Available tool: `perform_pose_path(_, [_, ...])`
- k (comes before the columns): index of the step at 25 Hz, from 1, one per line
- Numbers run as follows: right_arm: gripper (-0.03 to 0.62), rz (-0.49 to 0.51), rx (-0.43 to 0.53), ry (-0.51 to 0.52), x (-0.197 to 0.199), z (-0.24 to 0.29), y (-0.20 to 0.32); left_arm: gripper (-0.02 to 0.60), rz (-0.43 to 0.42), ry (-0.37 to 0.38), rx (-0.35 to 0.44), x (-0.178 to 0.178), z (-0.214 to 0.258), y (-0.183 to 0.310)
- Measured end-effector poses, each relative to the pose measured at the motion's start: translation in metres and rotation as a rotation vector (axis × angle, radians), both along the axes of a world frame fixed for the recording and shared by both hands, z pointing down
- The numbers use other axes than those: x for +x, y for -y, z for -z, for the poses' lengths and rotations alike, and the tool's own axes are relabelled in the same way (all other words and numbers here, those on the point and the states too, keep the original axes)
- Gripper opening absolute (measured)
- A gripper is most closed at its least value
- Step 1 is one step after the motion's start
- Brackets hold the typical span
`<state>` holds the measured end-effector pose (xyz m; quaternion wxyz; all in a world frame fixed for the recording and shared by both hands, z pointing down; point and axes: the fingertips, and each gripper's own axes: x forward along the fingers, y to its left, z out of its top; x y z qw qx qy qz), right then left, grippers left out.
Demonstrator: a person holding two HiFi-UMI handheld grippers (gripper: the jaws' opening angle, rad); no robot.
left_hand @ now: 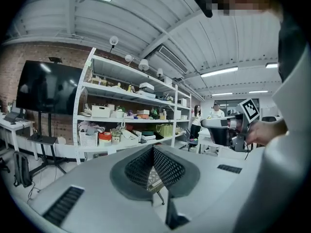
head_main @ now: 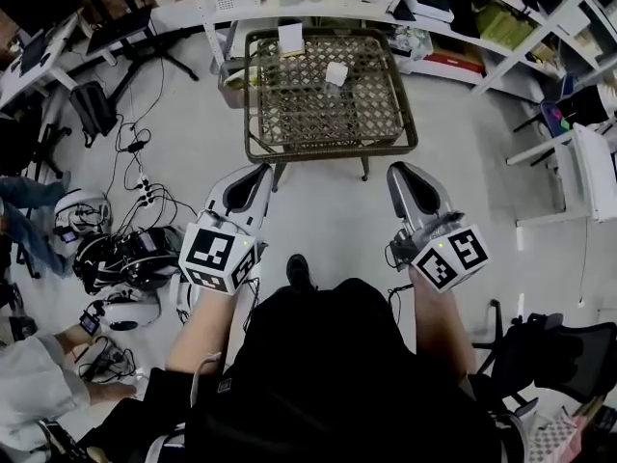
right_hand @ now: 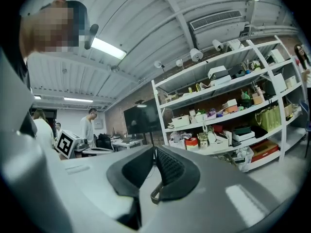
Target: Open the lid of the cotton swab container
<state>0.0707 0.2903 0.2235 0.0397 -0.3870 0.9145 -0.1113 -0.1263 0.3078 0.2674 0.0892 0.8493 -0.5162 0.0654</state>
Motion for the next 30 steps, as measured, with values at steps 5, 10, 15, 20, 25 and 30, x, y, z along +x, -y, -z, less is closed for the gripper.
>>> perform_pose_path(5, [0.032, -0.007, -0.016, -0.004, -0.011, -0.007, 0.017, 0.003, -0.013, -0.001, -0.002, -0.009, -0.002, 0.018])
perform_pose_path(10, [0.032, -0.035, -0.021, 0.009, -0.009, -0.008, 0.035, 0.003, -0.028, 0.009, -0.013, -0.014, -0.005, 0.031])
perform_pose_path(15, [0.032, -0.047, -0.033, 0.032, -0.007, -0.012, 0.056, 0.003, -0.02, 0.015, -0.022, -0.019, -0.003, 0.047])
perform_pose_path(20, [0.032, -0.039, -0.047, 0.039, -0.006, -0.022, 0.087, 0.003, -0.009, 0.021, -0.047, -0.02, -0.014, 0.07])
perform_pose_path(25, [0.032, -0.007, -0.067, 0.048, -0.004, -0.034, 0.134, 0.003, 0.009, 0.031, -0.073, -0.014, -0.025, 0.111])
perform_pose_path(30, [0.032, 0.032, -0.089, 0.056, 0.006, -0.043, 0.196, 0.003, 0.039, 0.042, -0.093, 0.0, -0.031, 0.166])
